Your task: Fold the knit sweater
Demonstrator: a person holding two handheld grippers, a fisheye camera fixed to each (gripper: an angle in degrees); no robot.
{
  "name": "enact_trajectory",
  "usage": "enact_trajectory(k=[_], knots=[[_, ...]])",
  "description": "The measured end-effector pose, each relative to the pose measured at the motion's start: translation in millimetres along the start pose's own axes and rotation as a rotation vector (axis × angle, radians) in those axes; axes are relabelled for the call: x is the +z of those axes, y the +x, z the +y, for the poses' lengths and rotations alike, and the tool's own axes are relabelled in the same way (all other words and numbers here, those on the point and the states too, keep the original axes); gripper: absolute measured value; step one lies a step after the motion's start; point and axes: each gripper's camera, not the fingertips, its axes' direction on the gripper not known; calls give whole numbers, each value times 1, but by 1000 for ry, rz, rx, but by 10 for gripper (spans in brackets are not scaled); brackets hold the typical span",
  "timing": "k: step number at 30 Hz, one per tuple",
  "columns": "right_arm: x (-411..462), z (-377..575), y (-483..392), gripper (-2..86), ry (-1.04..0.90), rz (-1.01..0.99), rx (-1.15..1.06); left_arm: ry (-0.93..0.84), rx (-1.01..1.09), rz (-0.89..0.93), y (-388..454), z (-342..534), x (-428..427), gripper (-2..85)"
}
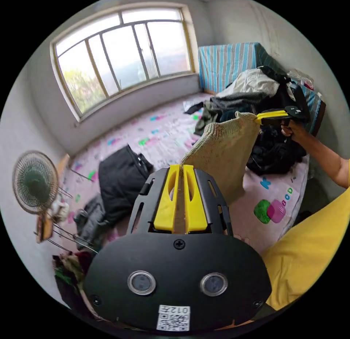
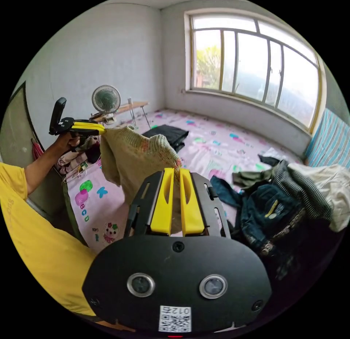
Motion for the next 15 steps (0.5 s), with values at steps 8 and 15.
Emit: enact_trajectory(k=[8,15], knots=[[-91,-14,-35,19,230,59,-49,173,118,-138,23,-14,-123,1],[-129,12,-78,18,227,100,-148,169,186,-136,49,21,-160,1]])
